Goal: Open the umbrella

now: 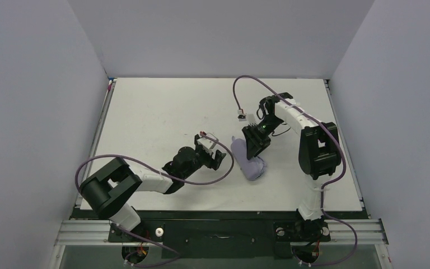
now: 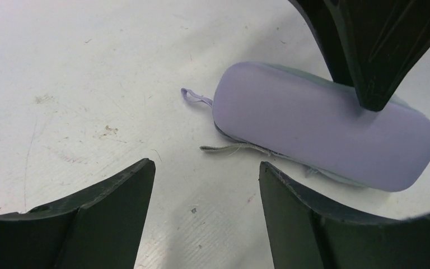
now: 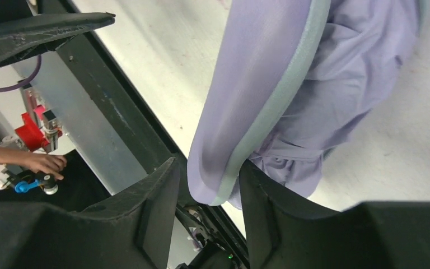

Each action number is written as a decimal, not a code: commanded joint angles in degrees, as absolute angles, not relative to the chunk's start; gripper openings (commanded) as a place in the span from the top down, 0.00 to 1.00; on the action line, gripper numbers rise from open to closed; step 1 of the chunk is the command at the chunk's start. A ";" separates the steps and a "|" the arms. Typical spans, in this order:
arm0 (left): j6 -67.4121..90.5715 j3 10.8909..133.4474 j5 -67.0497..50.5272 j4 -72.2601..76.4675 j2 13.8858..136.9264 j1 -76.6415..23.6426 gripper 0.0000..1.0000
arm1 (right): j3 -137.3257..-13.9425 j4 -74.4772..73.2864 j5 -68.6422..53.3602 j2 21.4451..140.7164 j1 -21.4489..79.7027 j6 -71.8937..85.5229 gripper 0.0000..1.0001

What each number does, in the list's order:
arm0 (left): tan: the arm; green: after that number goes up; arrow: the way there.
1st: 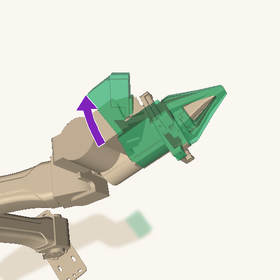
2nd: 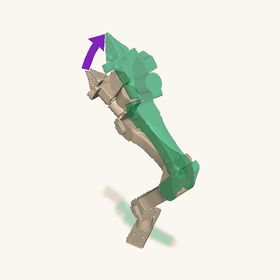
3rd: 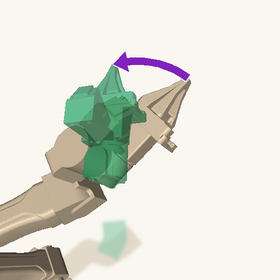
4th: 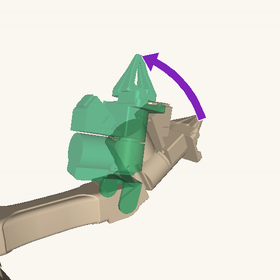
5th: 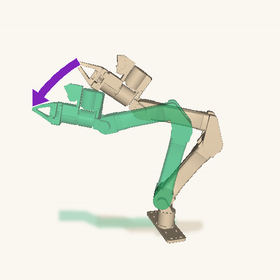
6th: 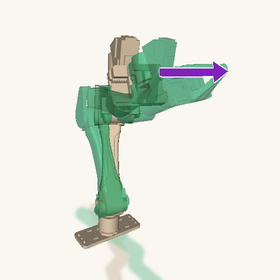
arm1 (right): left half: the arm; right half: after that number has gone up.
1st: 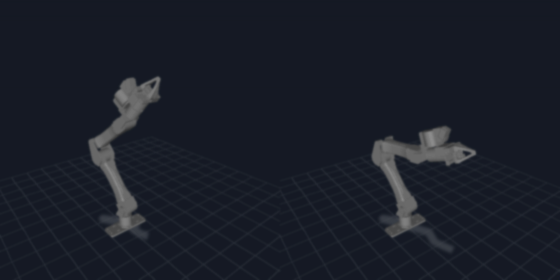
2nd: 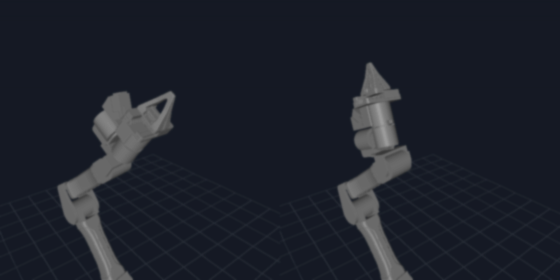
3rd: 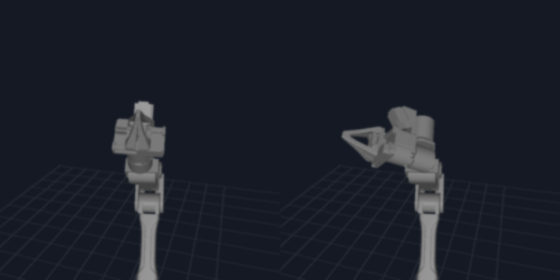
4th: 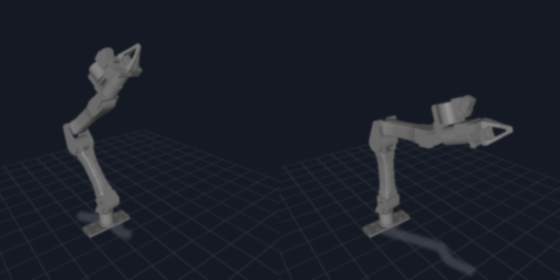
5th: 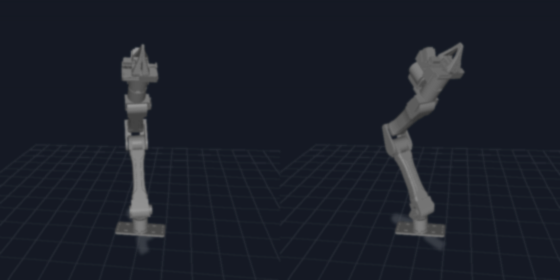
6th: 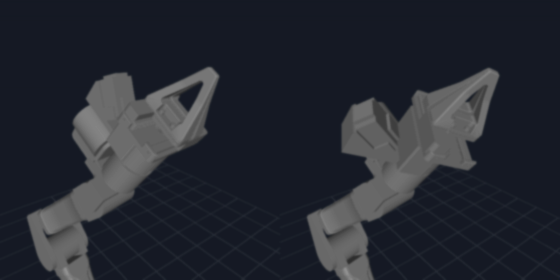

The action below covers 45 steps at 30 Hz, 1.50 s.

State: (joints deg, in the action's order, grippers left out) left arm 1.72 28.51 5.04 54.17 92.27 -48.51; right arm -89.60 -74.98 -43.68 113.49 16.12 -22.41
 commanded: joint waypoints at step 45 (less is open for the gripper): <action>53.33 31.23 -4.52 20.60 84.36 -20.92 0.22 | -66.62 -30.22 -17.40 104.33 42.09 -7.17 0.16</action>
